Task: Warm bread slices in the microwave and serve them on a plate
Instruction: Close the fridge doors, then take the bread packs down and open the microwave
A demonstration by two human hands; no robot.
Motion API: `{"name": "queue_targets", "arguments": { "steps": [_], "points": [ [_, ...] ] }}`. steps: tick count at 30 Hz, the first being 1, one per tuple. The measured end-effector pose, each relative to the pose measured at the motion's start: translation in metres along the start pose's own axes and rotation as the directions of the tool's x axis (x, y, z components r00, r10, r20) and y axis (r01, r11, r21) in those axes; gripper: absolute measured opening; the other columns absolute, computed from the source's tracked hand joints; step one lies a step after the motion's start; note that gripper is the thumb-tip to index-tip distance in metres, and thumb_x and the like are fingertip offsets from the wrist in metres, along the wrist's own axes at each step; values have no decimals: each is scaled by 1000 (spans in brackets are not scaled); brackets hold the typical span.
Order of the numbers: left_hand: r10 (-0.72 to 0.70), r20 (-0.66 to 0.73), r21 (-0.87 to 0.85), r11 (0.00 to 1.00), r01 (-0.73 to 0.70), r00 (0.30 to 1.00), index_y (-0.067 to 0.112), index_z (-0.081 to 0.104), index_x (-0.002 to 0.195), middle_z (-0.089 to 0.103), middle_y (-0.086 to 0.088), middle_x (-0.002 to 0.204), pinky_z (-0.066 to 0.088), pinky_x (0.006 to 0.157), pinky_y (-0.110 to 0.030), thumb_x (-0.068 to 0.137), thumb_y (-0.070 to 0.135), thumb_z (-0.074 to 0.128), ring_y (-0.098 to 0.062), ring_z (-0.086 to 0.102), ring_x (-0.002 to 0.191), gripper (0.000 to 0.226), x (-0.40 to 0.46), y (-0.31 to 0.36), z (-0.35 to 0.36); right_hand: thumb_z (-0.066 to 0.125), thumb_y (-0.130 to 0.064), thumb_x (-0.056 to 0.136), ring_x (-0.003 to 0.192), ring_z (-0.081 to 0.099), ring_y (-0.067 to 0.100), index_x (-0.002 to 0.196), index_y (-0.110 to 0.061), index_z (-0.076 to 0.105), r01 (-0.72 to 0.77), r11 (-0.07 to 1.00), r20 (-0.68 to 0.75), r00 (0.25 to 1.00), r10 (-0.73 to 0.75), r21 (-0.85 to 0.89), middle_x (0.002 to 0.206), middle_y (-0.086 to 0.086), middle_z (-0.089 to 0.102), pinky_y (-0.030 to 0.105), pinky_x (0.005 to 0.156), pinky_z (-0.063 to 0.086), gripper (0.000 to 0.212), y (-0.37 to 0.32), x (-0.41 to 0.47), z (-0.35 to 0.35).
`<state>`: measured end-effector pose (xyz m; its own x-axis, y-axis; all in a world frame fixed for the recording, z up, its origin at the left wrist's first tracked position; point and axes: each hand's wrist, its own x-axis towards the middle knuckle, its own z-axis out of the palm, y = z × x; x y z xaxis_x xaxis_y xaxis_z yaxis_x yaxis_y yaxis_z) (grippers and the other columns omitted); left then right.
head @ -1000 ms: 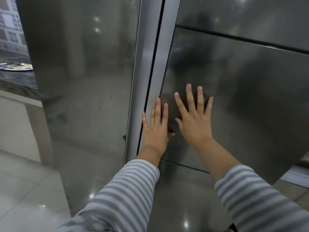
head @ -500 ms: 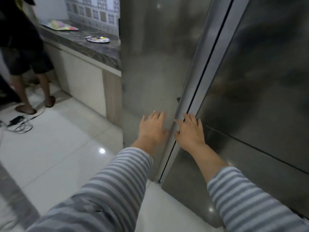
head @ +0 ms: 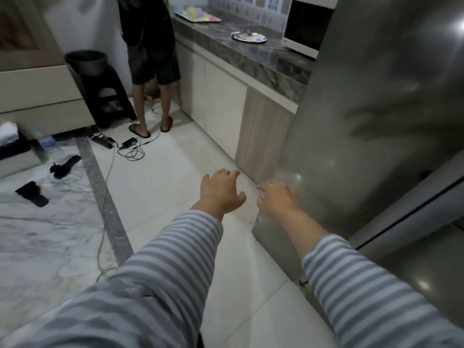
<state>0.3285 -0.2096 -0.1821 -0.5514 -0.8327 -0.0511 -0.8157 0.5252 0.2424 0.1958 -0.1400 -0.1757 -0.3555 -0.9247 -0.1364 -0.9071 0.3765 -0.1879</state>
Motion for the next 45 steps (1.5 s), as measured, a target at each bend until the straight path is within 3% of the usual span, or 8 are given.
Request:
{"name": "queue_targets", "arguments": {
  "steps": [5, 9, 21, 32, 37, 45],
  "points": [
    [-49, 1, 8, 999, 49, 999, 22, 37, 143, 44, -2, 145, 31, 110, -42, 89, 47, 50, -19, 37, 137, 61, 65, -66, -20, 48, -25, 93, 125, 47, 25, 133, -26, 53, 23, 997, 12, 1000, -24, 75, 136, 2, 53, 36, 98, 40, 40, -50, 84, -3],
    [-74, 31, -30, 997, 75, 997, 23, 44, 139, 48, 2, 140, 42, 98, -36, 90, 45, 51, -17, 45, 129, 54, 120, -98, -29, 49, -26, 94, 116, 56, 26, 133, -26, 54, -5, 980, 34, 999, -2, 197, 130, 3, 59, 33, 93, 47, 39, -72, 145, -6],
    [-29, 10, -23, 999, 30, 1000, 25, 49, 134, 50, 5, 139, 42, 95, -35, 90, 45, 49, -17, 48, 126, 49, 359, -118, -77, 49, -27, 93, 113, 58, 26, 126, -27, 58, -29, 981, -31, 999, 36, 194, 124, 4, 62, 31, 88, 46, 34, -66, 379, -70],
    [169, -27, -11, 985, -170, 985, 23, 51, 133, 51, 0, 138, 44, 100, -38, 88, 46, 51, -22, 50, 125, 52, 579, -123, -124, 52, -28, 90, 114, 59, 24, 123, -31, 61, -148, 961, -153, 970, 187, 232, 126, 0, 62, 32, 90, 48, 34, -55, 568, -120],
    [336, -13, 37, 941, -335, 942, 21, 54, 130, 56, -4, 131, 46, 97, -40, 87, 47, 51, -25, 52, 121, 50, 676, -110, -148, 52, -25, 89, 105, 63, 25, 120, -30, 63, -288, 914, -205, 913, 353, 287, 121, 1, 65, 32, 87, 51, 33, -34, 636, -155],
    [554, -20, 20, 832, -554, 832, 23, 53, 131, 58, -4, 130, 47, 94, -38, 87, 47, 53, -24, 54, 120, 50, 799, -35, -177, 53, -29, 90, 110, 62, 20, 118, -31, 64, -438, 836, -334, 774, 538, 331, 121, -4, 66, 35, 91, 52, 30, 36, 704, -219]
  ]
}}
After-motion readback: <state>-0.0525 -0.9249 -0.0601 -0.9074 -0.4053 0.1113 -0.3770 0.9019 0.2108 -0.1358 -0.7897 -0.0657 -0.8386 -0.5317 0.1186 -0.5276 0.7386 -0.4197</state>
